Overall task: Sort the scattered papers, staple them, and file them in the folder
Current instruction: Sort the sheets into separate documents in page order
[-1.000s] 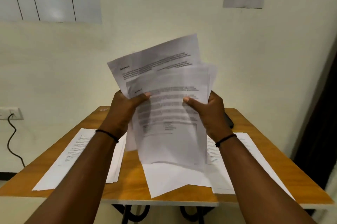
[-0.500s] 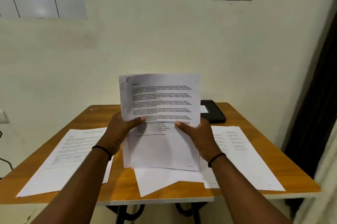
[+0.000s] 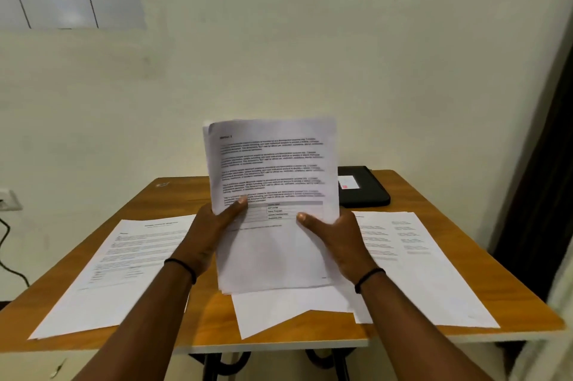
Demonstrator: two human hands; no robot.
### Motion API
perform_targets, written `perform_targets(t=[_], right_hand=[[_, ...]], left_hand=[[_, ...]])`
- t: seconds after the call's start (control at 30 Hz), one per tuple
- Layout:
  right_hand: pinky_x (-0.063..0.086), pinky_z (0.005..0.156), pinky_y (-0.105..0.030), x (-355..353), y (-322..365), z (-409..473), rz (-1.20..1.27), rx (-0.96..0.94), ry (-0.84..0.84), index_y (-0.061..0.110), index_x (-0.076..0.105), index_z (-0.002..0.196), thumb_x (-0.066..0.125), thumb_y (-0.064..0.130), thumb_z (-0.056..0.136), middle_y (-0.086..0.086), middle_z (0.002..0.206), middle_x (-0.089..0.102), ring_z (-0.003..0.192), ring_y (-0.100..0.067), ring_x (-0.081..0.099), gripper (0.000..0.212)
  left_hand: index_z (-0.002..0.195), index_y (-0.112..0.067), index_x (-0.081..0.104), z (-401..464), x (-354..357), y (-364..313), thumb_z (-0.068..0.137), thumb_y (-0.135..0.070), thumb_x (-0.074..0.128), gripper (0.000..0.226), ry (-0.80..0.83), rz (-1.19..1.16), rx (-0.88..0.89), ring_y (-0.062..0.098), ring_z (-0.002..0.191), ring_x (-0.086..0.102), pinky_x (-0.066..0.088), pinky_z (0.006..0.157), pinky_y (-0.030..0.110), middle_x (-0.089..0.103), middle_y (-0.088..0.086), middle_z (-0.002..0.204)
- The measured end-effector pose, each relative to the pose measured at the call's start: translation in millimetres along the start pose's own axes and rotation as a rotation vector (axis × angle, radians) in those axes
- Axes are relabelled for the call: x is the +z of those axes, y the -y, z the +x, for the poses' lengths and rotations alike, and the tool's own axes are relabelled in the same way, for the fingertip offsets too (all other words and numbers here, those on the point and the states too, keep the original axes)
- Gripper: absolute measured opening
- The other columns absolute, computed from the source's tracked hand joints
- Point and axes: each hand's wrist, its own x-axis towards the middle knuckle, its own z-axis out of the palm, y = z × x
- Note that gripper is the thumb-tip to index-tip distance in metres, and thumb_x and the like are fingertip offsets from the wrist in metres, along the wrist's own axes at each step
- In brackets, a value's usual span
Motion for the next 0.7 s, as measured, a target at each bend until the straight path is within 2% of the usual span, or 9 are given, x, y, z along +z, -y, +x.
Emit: perform_targets(t=[0.1,0.23,0.3,0.37,0.43,0.5,0.53,0.6,0.7], right_hand=[[0.056,0.083,-0.020,-1.4,12.3,4.4,0.008,-0.032,0.049,0.017,0.070,0.115,0.080,0.015,0.080,0.007,0.108,0.075,0.100,-0.009,0.071,0.036],[0.056,0.086,-0.023,-1.3,13.3,4.3,-0.023,-0.032,0.084,0.016,0.069,0.119,0.080,0.018,0.080,0.007,0.110,0.075,0.101,-0.009,0.070,0.040],[0.056,0.081,-0.020,-1.5,11.4,2.8,-0.019,-0.011,0.084,0.019,0.070,0.114,0.078,0.021,0.082,0.010,0.106,0.075,0.098,-0.007,0.071,0.034],[0.053,0.069,-0.016,-0.8,8.8,0.8,-0.047,0.016,0.030,0.018,0.072,0.101,0.072,0.028,0.087,0.010,0.092,0.076,0.084,-0.007,0.072,0.018],[0.047,0.055,-0.021,-11.7,-4.2,0.9,-0.278,0.044,-0.129,0.011,0.067,0.078,0.066,0.040,0.092,0.004,0.071,0.070,0.063,-0.013,0.065,0.032],[0.045,0.054,-0.026,-37.7,-22.1,2.2,-0.671,0.090,-0.282,0.009,0.060,0.071,0.064,0.042,0.093,-0.002,0.067,0.064,0.063,-0.019,0.061,0.039],[0.046,0.058,-0.026,-52.2,-29.6,3.9,-0.863,0.132,-0.325,0.011,0.060,0.073,0.064,0.040,0.093,-0.002,0.070,0.063,0.068,-0.019,0.060,0.035],[0.049,0.067,-0.029,-80.3,-37.4,2.2,-1.143,0.242,-0.352,0.014,0.063,0.086,0.066,0.047,0.089,-0.004,0.086,0.066,0.080,-0.020,0.060,0.033],[0.054,0.078,-0.036,-90.4,-38.5,-3.5,-1.297,0.312,-0.272,0.014,0.065,0.102,0.063,0.069,0.079,-0.007,0.103,0.067,0.097,-0.025,0.062,0.059]], left_hand=[[0.118,-0.016,0.067,-0.1,-1.4,-12.0,0.096,-0.029,0.058,0.027,0.031,0.040,-0.010,0.022,0.101,0.072,0.059,0.084,0.031,0.075,0.002,0.110],[0.122,-0.012,0.064,-3.2,-4.1,-14.9,0.098,-0.023,0.054,0.028,0.081,-0.071,-0.052,0.028,0.105,0.071,0.060,0.084,0.036,0.073,0.008,0.116],[0.125,-0.008,0.062,-4.4,-2.1,-11.2,0.100,-0.018,0.052,0.029,0.078,-0.110,-0.081,0.028,0.107,0.070,0.060,0.083,0.034,0.072,0.010,0.118],[0.124,-0.005,0.063,-8.3,-3.5,-4.0,0.100,-0.015,0.052,0.028,0.042,-0.114,-0.097,0.029,0.106,0.070,0.060,0.079,0.031,0.073,0.010,0.116],[0.118,-0.004,0.065,-12.1,-4.7,6.5,0.099,-0.015,0.056,0.024,-0.036,-0.089,-0.139,0.028,0.099,0.073,0.060,0.075,0.029,0.076,0.008,0.105],[0.104,-0.002,0.066,-14.5,-6.1,13.8,0.099,-0.016,0.058,0.017,-0.160,0.023,-0.216,0.018,0.070,0.074,0.054,0.058,0.020,0.076,0.001,0.077],[0.100,-0.001,0.065,-13.7,-10.4,16.7,0.099,-0.015,0.058,0.015,-0.218,0.086,-0.254,0.016,0.058,0.068,0.049,0.051,0.019,0.072,0.001,0.068],[0.103,0.003,0.064,-8.6,-20.3,22.7,0.098,-0.014,0.059,0.019,-0.279,0.183,-0.314,0.019,0.059,0.059,0.044,0.054,0.025,0.065,0.006,0.071],[0.108,0.008,0.065,0.9,-33.6,30.9,0.096,-0.016,0.062,0.027,-0.313,0.287,-0.358,0.025,0.065,0.056,0.044,0.067,0.030,0.063,0.011,0.076]])
